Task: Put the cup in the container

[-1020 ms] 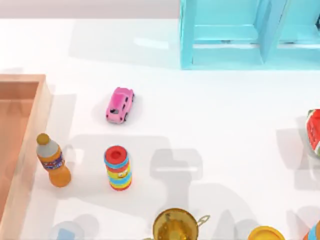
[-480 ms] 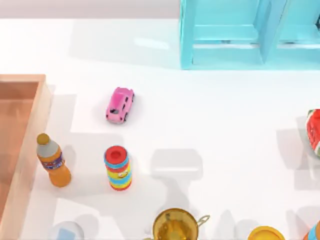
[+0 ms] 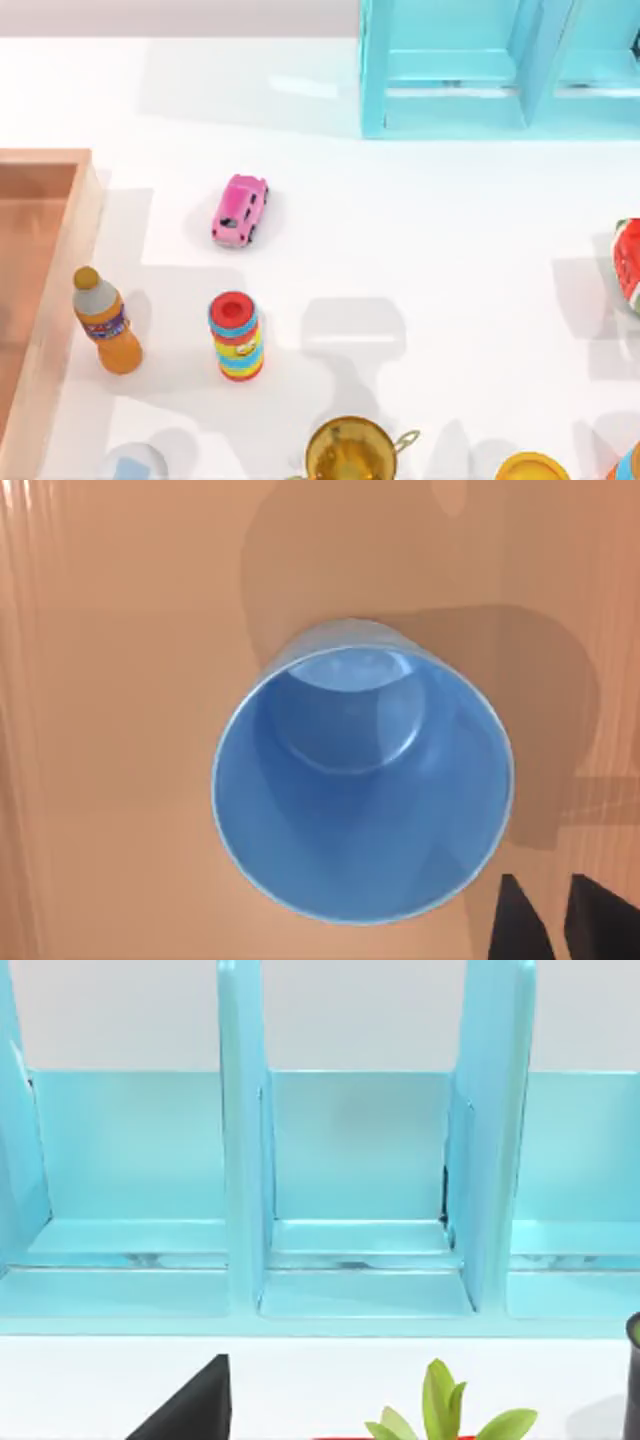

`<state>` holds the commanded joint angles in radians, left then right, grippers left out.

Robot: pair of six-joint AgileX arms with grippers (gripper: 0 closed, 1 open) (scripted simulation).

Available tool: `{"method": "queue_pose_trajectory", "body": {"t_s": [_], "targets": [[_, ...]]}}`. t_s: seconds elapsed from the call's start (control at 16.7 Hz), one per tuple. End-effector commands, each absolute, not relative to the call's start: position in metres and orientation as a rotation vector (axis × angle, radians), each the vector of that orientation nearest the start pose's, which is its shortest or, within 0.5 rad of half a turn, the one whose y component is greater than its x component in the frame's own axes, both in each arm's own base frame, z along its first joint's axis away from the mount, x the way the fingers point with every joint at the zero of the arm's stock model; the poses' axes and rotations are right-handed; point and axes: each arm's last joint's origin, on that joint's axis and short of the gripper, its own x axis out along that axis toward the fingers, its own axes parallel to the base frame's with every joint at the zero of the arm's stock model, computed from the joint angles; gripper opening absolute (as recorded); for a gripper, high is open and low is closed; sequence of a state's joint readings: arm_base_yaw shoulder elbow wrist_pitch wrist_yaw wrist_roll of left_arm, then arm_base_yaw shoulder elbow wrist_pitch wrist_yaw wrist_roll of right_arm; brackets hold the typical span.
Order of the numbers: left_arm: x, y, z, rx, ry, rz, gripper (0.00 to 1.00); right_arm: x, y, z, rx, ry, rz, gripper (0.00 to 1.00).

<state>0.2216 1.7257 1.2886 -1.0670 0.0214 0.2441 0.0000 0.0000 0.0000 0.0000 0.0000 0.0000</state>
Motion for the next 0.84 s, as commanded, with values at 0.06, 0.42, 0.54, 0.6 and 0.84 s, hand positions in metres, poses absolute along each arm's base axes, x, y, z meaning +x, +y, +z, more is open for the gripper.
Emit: {"method": "queue_pose_trajectory", "body": {"t_s": [0.06, 0.42, 0.54, 0.6, 0.84], "targets": [[0.3123, 0.0723, 0.2126, 0.011, 1.501, -0.019, 0.45, 0.1057, -0.0012, 0.1600, 0.000, 0.000, 0.000, 1.00], [0.3123, 0.0723, 0.2126, 0.011, 1.501, -0.019, 0.90, 0.1057, -0.0012, 0.1600, 0.000, 0.000, 0.000, 1.00], [0.3123, 0.0723, 0.2126, 0.011, 1.501, -0.019, 1.00, 0.1057, -0.0012, 0.1600, 0.000, 0.000, 0.000, 1.00], [0.3123, 0.0723, 0.2126, 0.011, 1.501, -0.019, 1.00, 0.1057, -0.0012, 0.1600, 0.000, 0.000, 0.000, 1.00], [0.3123, 0.0723, 0.2126, 0.011, 1.501, -0.019, 1.00, 0.1057, -0.0012, 0.1600, 0.000, 0.000, 0.000, 1.00]]}}
